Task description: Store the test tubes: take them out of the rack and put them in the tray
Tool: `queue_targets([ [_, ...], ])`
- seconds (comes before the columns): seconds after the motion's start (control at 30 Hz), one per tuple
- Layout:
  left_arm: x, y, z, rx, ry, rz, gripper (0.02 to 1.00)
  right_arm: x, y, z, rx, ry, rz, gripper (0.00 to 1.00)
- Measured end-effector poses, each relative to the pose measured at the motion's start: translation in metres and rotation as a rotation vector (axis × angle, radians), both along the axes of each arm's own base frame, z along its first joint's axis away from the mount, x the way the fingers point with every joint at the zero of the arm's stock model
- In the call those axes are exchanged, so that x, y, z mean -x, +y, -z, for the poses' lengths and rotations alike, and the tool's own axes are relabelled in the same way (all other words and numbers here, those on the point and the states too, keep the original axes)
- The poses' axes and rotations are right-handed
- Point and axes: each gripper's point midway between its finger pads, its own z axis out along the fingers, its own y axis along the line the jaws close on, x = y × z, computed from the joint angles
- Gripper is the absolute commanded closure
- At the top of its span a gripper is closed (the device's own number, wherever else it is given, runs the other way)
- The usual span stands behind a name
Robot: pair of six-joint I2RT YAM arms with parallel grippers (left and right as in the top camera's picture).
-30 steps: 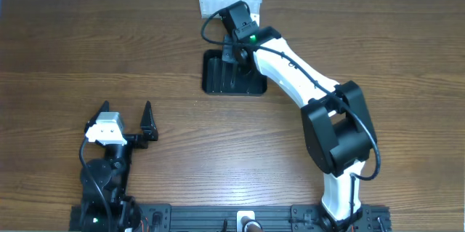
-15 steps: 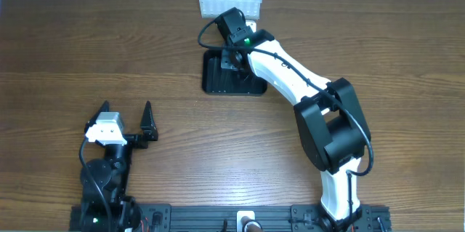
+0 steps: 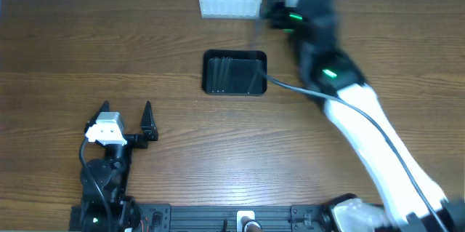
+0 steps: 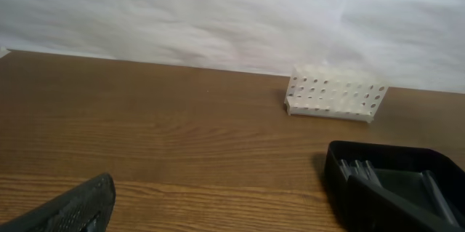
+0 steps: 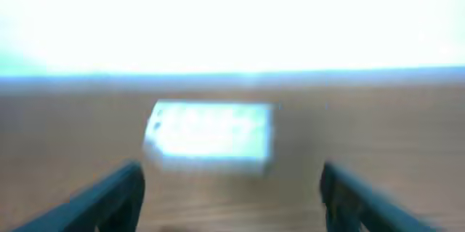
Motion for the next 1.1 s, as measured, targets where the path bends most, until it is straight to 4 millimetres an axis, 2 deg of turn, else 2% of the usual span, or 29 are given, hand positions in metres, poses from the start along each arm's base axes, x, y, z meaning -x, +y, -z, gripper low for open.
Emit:
queue_targets([
  [0.03, 0.0, 0.0, 0.0, 0.0, 0.0, 0.0, 0.018, 0.009, -0.026, -0.005, 0.01, -0.033, 0.049, 0.073],
  [0.07, 0.0, 0.0, 0.0, 0.0, 0.0, 0.0, 0.018, 0.017, -0.044, -0.003, 0.019, -0.034, 0.085, 0.007],
  [0.13, 0.0, 0.0, 0.0, 0.0, 0.0, 0.0, 0.018, 0.035, -0.075, 0.014, 0.065, -0.012, 0.142, 0.009],
  [0.2, 0.0, 0.0, 0.0, 0.0, 0.0, 0.0, 0.018, 0.055, -0.09, 0.04, 0.114, 0.028, 0.16, 0.009],
  [0.3, 0.0, 0.0, 0.0, 0.0, 0.0, 0.0, 0.018, 0.083, -0.096, 0.069, 0.169, 0.057, 0.15, 0.009],
  [0.47, 0.0, 0.0, 0.0, 0.0, 0.0, 0.0, 0.018, 0.127, -0.103, 0.074, 0.182, -0.036, 0.151, 0.007],
  [0.6, 0.0, 0.0, 0.0, 0.0, 0.0, 0.0, 0.018, 0.151, -0.106, 0.082, 0.18, -0.087, 0.155, 0.009],
  [0.83, 0.0, 0.0, 0.0, 0.0, 0.0, 0.0, 0.018, 0.171, -0.11, 0.123, 0.164, -0.087, 0.157, 0.007],
  [1.1, 0.0, 0.0, 0.0, 0.0, 0.0, 0.0, 0.018, 0.185, -0.117, 0.147, 0.15, -0.134, 0.18, 0.007],
])
